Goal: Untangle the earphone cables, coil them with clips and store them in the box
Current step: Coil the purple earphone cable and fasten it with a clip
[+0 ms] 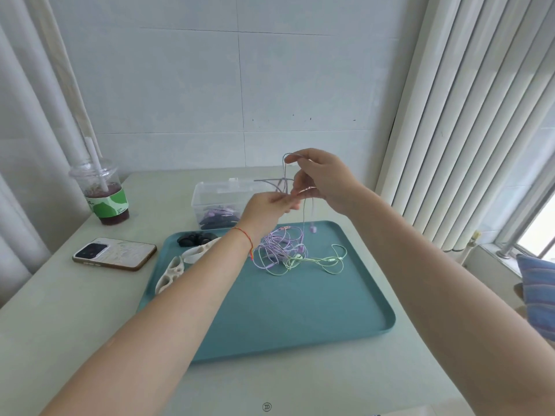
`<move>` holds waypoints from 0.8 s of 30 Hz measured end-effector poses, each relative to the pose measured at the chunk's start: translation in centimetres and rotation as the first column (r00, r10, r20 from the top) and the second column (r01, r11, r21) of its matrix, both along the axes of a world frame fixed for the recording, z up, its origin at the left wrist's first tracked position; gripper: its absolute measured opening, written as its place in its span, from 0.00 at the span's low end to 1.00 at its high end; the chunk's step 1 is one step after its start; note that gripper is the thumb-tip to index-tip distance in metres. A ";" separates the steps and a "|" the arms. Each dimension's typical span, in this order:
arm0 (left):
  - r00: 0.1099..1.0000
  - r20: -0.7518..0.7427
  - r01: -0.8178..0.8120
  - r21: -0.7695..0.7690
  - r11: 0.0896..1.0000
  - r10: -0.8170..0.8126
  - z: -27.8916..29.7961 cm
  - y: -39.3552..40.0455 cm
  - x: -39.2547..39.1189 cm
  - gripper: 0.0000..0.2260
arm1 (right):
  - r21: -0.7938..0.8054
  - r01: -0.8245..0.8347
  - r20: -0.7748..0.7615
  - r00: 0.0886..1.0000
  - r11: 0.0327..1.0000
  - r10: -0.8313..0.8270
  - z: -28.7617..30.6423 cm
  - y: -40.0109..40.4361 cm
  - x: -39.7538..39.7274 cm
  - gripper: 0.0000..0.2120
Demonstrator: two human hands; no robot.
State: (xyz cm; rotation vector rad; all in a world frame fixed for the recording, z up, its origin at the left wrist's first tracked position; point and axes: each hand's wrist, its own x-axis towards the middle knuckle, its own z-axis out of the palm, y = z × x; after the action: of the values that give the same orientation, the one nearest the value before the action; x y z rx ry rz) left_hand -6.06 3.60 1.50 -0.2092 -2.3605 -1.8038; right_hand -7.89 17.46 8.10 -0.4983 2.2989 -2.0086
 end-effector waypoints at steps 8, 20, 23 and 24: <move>0.984 0.108 0.160 -0.149 0.976 -0.145 -1.9 1.0 0.2 0.11 | -0.054 0.142 0.210 0.969 0.988 -0.127 -1.2 -0.3 -0.3 0.09; 1.000 0.028 0.024 -0.433 0.901 -0.013 -2.6 -0.5 0.0 0.14 | 0.310 0.093 0.110 0.985 0.946 -0.133 -1.9 0.0 -0.9 0.13; 0.998 0.013 -0.050 -0.394 0.918 0.060 -2.7 -0.7 -0.3 0.14 | 0.479 0.168 -0.089 0.986 0.862 -0.143 -2.4 -0.2 -1.3 0.10; 0.996 0.008 -0.084 -0.355 0.931 0.092 -2.7 -0.8 -0.3 0.14 | 0.490 0.195 -0.145 0.979 0.850 -0.141 -2.6 -0.2 -1.4 0.10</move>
State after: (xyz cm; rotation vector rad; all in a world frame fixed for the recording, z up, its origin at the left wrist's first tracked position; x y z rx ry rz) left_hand -6.36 2.78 -1.20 -0.1217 -2.6509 -1.3368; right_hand -9.28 17.23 5.51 -0.3753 2.8753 -1.3586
